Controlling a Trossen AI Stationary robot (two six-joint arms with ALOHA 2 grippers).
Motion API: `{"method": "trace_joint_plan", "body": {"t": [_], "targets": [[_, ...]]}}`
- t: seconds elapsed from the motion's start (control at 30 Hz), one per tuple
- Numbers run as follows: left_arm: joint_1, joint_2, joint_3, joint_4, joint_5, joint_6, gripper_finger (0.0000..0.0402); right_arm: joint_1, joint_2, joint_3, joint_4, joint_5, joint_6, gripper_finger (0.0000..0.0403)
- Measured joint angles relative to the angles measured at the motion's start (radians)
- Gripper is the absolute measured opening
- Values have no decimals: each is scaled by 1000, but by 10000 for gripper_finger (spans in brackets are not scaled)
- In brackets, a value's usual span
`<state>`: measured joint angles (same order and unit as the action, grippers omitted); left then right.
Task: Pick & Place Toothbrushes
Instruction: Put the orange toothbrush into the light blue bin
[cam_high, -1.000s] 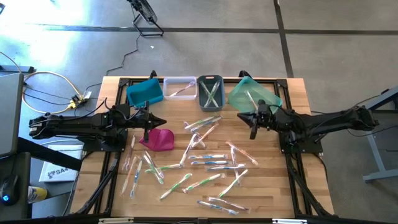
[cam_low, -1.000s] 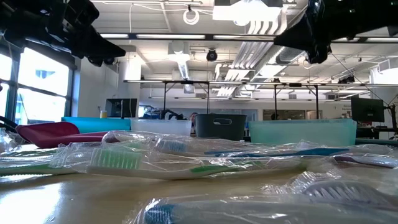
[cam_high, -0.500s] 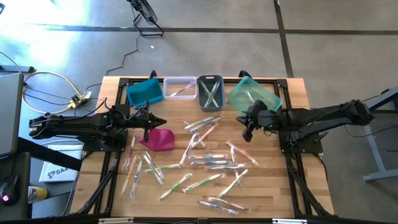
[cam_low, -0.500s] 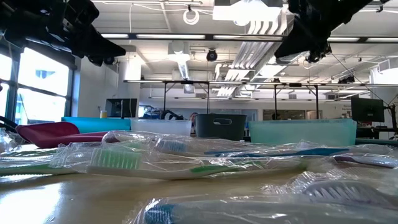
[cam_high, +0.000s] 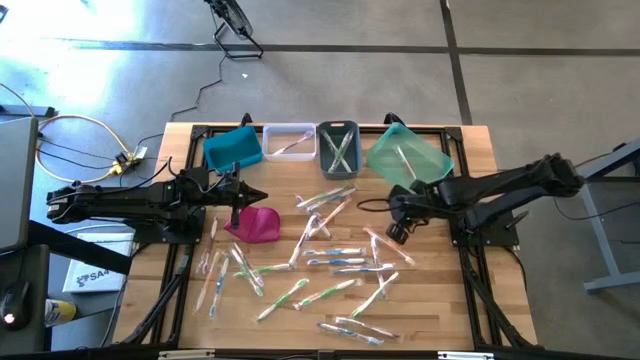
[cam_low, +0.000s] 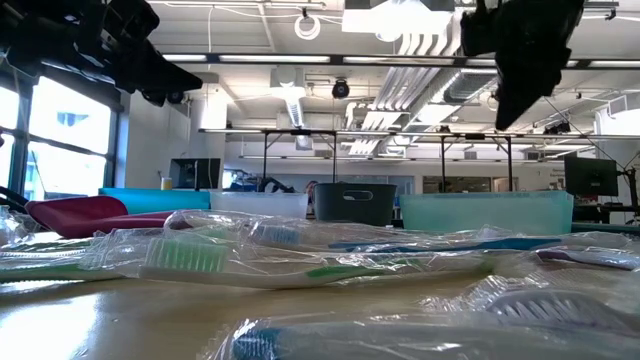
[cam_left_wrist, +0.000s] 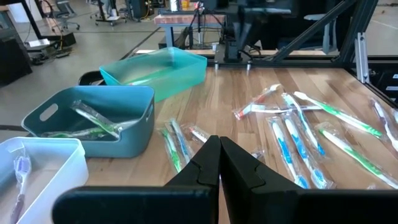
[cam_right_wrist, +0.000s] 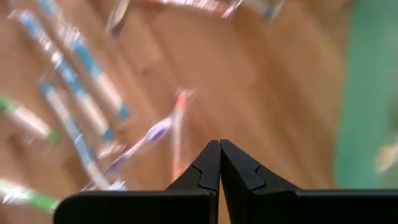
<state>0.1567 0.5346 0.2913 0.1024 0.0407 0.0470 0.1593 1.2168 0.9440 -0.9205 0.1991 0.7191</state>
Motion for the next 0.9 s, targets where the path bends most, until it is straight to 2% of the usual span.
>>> {"method": "trace_joint_plan", "body": {"t": [0.07,0.27,0.4,0.57,0.67,0.77,0.9], "targets": [[0,0,0,0,0,0,3,0,20,0,0,-47,0,3],[0,0,0,0,0,0,3,0,78,0,2,-50,37,11],[0,0,0,0,0,0,3,0,124,0,1,-71,37,45],[0,0,0,0,0,0,3,0,187,0,1,-75,37,110],[0,0,0,0,0,0,3,0,223,0,2,-126,37,138],[0,0,0,-2,0,0,3,1,264,0,10,-184,37,151],[0,0,0,-17,0,0,3,19,317,0,20,-202,37,153]]}}
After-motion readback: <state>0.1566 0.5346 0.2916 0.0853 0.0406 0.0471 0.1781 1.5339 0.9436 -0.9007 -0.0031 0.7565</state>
